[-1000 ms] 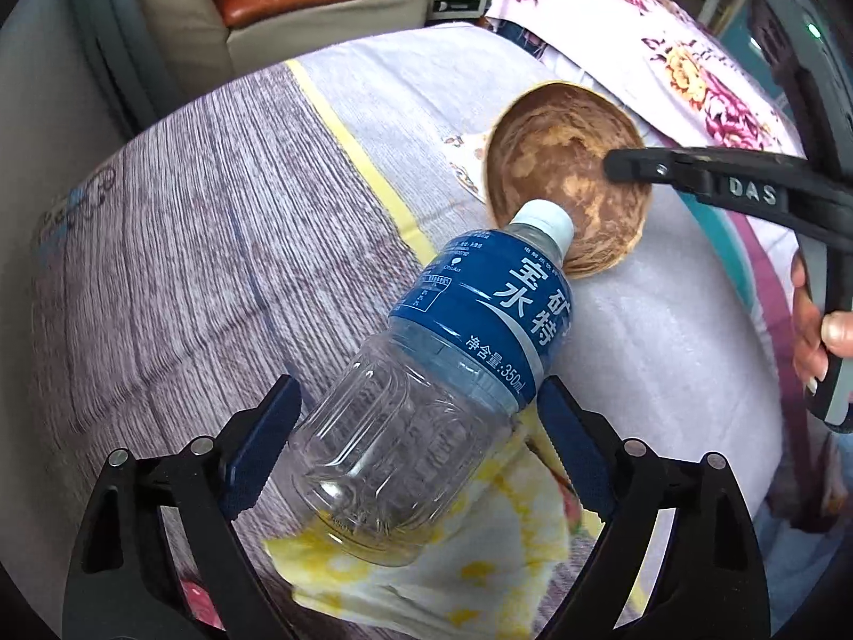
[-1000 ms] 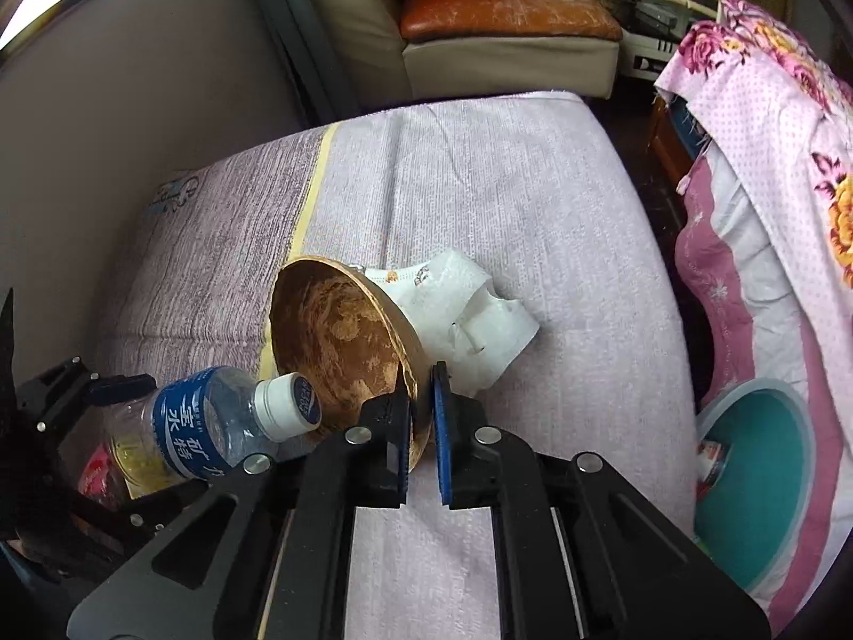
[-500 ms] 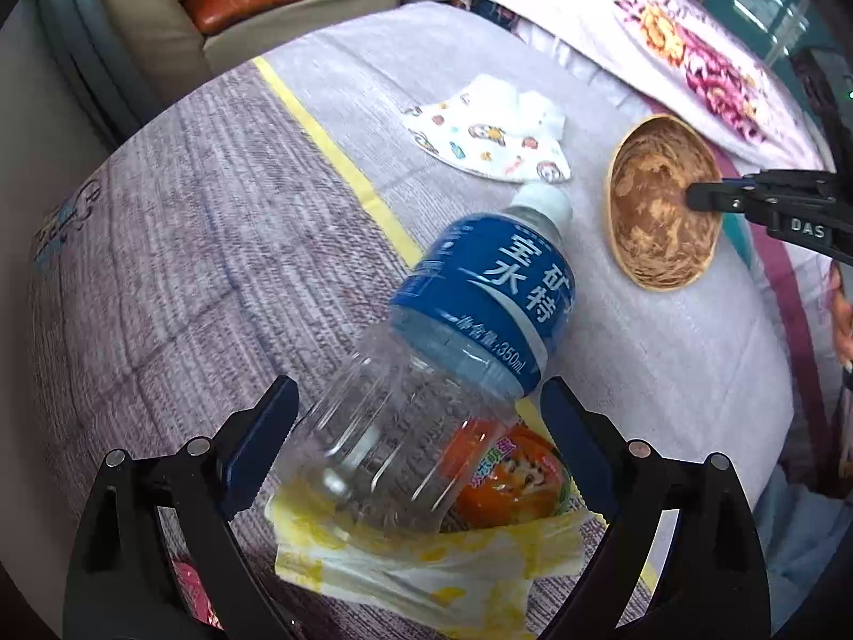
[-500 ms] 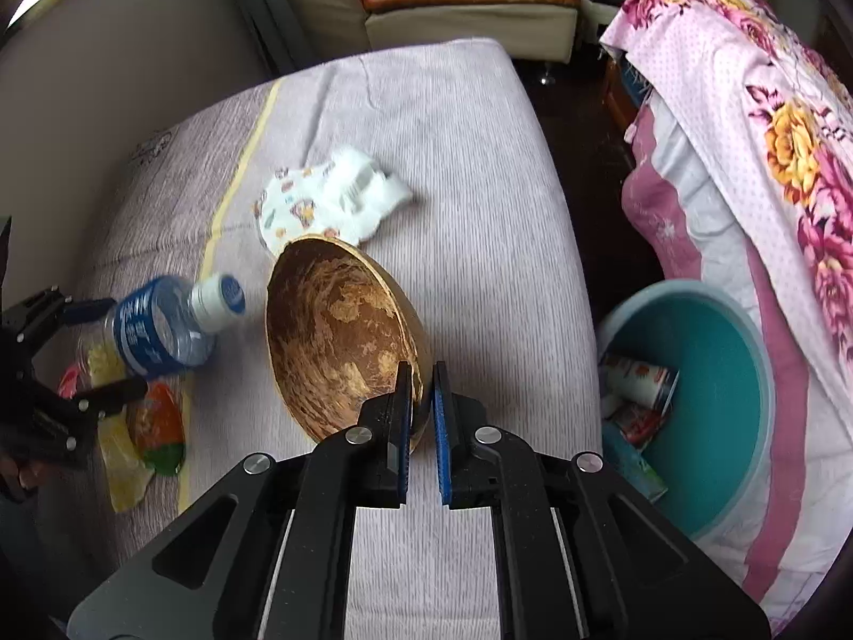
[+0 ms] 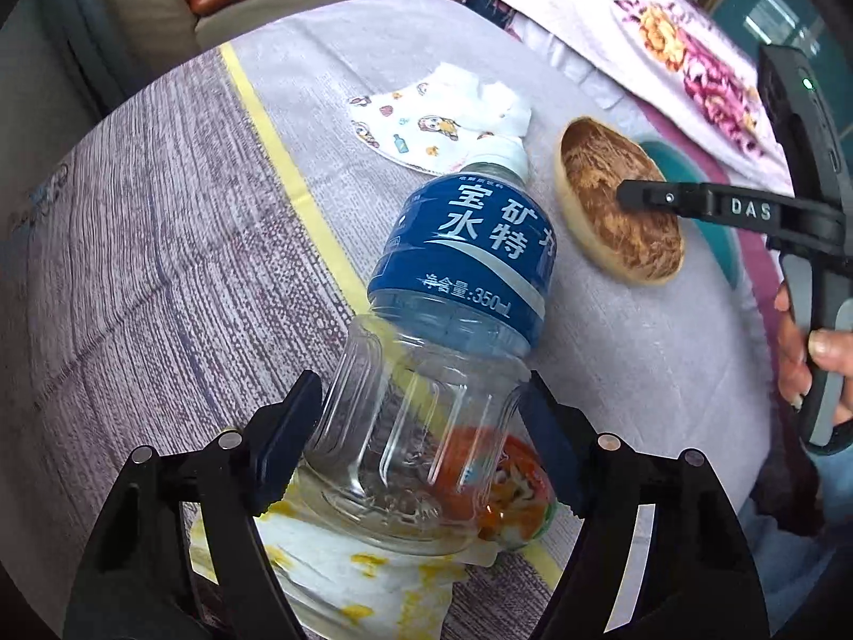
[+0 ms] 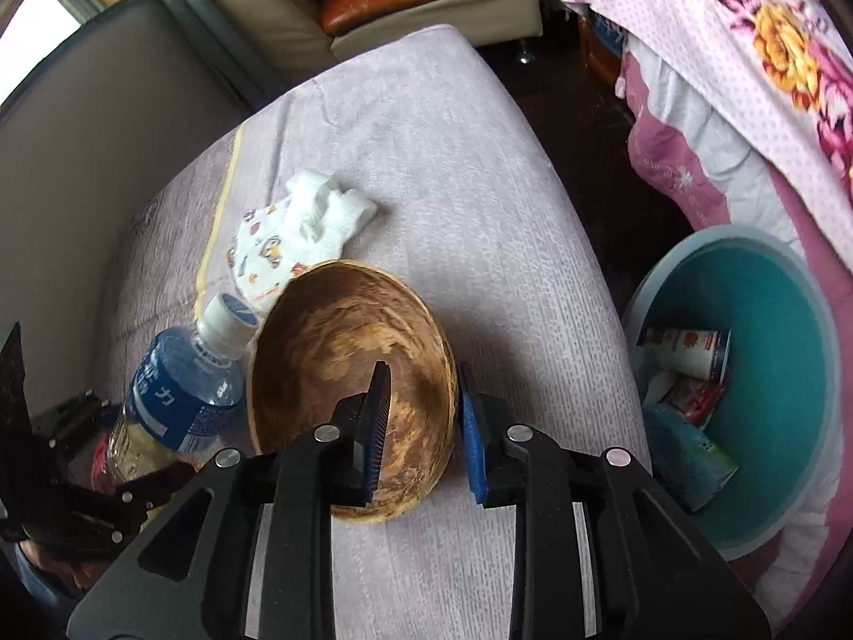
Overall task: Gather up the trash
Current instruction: 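Lift the water bottle with the left tool toward the bin while the right tool lifts the bowl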
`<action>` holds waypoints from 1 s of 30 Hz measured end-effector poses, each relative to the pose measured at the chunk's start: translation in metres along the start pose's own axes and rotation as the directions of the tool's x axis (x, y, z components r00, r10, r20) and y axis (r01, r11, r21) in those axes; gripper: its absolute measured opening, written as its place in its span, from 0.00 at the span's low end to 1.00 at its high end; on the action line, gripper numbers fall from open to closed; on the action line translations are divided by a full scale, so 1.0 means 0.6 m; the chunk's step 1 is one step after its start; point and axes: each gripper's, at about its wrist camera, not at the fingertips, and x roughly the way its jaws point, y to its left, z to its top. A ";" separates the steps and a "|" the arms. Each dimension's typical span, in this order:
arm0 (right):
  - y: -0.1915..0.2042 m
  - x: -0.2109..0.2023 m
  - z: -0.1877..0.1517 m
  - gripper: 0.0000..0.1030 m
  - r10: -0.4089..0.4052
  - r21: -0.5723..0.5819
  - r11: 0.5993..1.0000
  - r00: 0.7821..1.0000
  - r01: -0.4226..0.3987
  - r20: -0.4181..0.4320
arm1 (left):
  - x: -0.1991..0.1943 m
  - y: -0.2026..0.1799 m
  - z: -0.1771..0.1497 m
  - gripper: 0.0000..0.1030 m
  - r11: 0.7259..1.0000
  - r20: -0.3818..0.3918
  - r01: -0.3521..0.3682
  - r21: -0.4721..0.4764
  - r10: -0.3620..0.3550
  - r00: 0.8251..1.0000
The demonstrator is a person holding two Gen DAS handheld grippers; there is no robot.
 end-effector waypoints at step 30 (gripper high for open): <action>-0.021 -0.128 -0.027 0.05 -0.024 -0.083 0.996 0.985 0.039 0.168 | -0.035 -0.084 -0.002 0.65 0.989 0.127 -0.026 -0.149 0.045 0.991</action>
